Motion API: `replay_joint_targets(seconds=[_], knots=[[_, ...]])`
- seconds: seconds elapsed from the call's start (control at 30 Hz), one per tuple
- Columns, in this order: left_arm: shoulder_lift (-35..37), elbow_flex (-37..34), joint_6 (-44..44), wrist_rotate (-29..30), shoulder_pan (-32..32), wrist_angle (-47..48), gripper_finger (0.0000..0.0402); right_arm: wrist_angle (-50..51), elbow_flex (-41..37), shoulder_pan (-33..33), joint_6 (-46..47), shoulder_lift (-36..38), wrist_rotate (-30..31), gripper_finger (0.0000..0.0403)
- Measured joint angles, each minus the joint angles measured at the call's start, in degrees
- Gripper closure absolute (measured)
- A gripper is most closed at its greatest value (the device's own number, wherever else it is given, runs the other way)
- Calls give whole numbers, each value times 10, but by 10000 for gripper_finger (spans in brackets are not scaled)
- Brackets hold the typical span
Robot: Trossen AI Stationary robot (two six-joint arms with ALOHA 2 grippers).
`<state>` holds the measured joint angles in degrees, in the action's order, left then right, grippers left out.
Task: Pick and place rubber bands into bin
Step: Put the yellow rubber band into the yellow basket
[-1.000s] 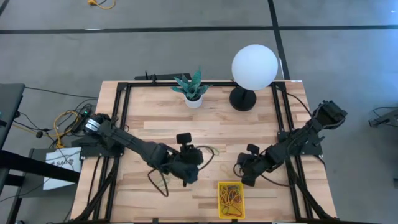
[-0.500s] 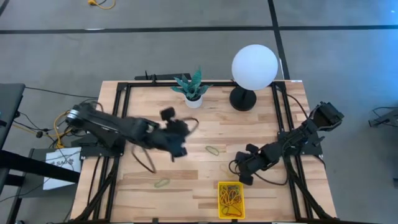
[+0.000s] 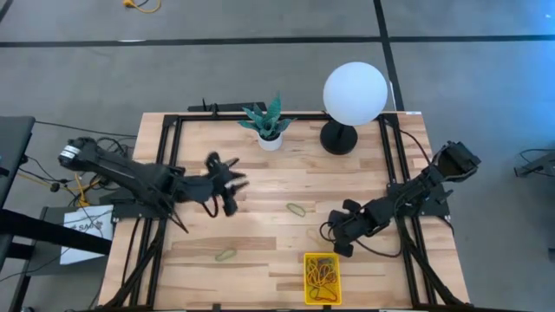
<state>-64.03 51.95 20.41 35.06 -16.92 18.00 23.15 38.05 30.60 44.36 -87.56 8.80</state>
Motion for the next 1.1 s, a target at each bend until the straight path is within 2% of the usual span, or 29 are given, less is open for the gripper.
replay_joint_targets(seconds=[0.17,0.3,0.4,0.57,0.73,0.87,1.1], knots=[[-14,-150,-25,-143,4,-305,301,12,17,32,18,77,3,402],[-39,-205,-63,-203,4,-387,301,-9,42,76,-21,129,36,402],[-58,-216,-62,-186,3,-392,301,-91,50,112,-54,157,54,402],[-90,-216,-65,-143,4,-397,301,-200,50,155,-73,148,62,403],[-103,-216,-58,-148,5,-401,301,-241,49,158,-42,76,58,403],[-103,-216,-37,-148,5,-405,301,-293,49,153,-14,21,31,403],[-102,-215,-10,-148,5,-376,301,-286,50,155,-8,-10,31,401]])
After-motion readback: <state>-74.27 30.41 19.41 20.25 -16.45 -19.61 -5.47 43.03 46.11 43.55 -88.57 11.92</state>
